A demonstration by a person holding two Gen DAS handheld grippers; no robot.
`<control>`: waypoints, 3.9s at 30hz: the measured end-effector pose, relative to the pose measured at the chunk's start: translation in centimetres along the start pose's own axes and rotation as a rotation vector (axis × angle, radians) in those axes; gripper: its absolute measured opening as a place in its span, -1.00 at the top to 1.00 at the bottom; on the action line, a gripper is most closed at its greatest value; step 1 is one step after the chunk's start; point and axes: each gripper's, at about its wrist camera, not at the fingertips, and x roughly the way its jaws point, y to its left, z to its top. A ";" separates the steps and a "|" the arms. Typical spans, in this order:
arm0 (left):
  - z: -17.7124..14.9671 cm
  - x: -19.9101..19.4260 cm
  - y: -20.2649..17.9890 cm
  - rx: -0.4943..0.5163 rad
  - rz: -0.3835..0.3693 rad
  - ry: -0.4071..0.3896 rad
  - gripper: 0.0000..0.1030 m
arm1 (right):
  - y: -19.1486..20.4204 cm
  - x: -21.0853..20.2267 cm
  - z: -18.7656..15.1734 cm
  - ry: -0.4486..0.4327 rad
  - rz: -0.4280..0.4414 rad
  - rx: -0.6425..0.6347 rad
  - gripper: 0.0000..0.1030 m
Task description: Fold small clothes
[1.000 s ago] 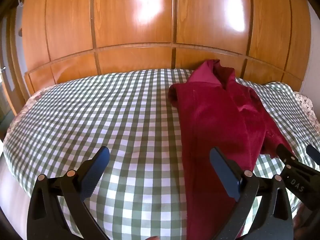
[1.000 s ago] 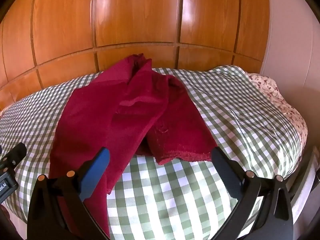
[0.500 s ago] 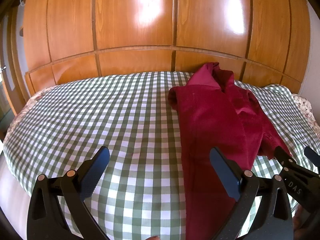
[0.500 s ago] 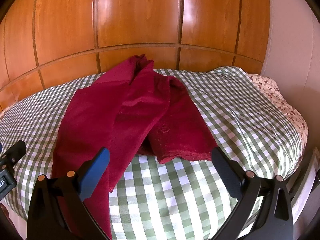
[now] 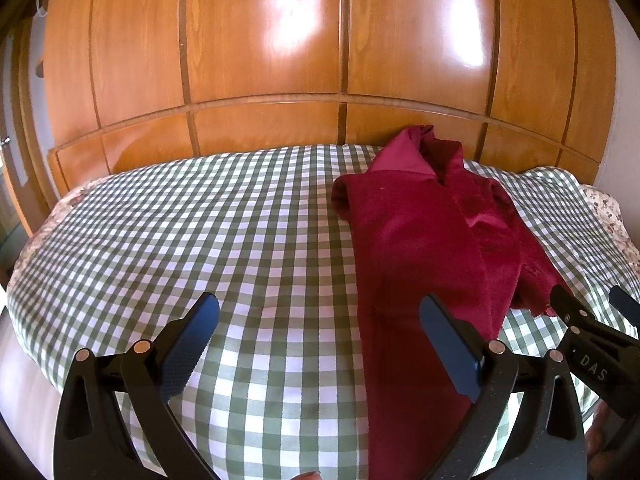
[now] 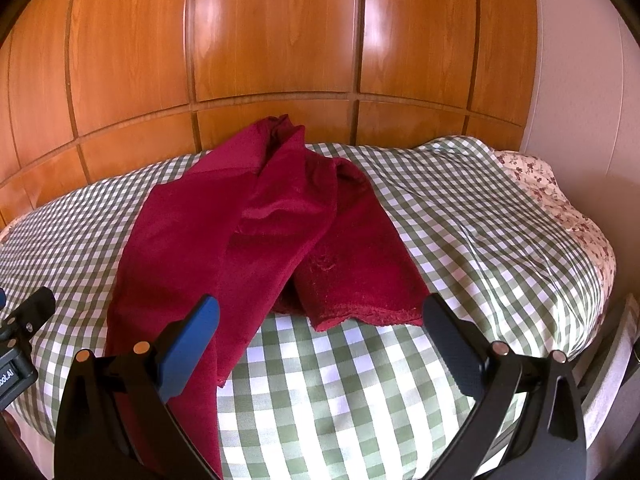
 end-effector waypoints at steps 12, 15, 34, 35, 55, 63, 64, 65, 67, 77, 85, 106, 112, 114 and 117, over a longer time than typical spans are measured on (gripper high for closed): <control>0.0 -0.1 -0.7 0.014 -0.013 0.004 -0.93 | -0.2 0.2 -0.2 0.002 -0.002 0.008 -0.96; -0.1 0.0 -0.7 0.020 -0.013 0.006 -0.93 | -0.5 0.4 -0.2 0.005 -0.004 0.013 -0.96; -3.3 3.4 -6.2 0.250 -0.319 0.226 -0.79 | -6.4 3.8 0.2 0.153 0.162 0.176 0.03; -3.7 3.7 -6.7 0.276 -0.320 0.239 -0.51 | -6.5 4.1 0.1 0.168 0.193 0.186 0.09; -2.5 2.6 -1.7 0.168 -0.615 0.249 1.00 | -5.0 7.7 -0.4 0.456 0.635 0.300 0.02; 0.7 2.6 3.5 -0.027 -0.589 0.199 1.00 | -1.1 10.3 -1.2 0.494 0.665 0.321 0.24; 1.1 2.7 4.1 -0.043 -0.582 0.191 1.00 | -0.5 10.6 -1.1 0.494 0.663 0.306 0.34; 1.5 2.6 4.7 -0.059 -0.573 0.183 1.00 | -0.1 10.6 -0.9 0.496 0.660 0.281 0.59; 2.3 2.8 6.4 -0.105 -0.547 0.164 1.00 | 0.8 9.8 0.1 0.465 0.646 0.202 0.78; 7.0 5.4 16.3 -0.335 -0.381 0.089 1.00 | -5.3 3.9 6.8 0.167 0.484 0.037 0.85; 10.7 9.0 21.8 -0.413 -0.192 0.072 1.00 | -17.6 7.3 12.3 0.085 0.153 0.193 0.85; 15.4 15.4 25.7 -0.445 0.111 0.097 -0.10 | -26.6 14.2 13.5 0.169 -0.179 0.274 -0.17; 11.3 12.6 18.2 -0.353 -0.247 0.133 -0.10 | -20.8 11.9 8.7 0.267 0.143 0.258 -0.17; 8.8 13.1 14.9 -0.348 -0.394 0.213 -0.10 | -18.9 12.0 6.7 0.332 0.239 0.277 -0.14; 5.3 15.2 10.5 -0.377 -0.526 0.339 0.05 | -16.6 12.4 4.5 0.387 0.282 0.256 -0.14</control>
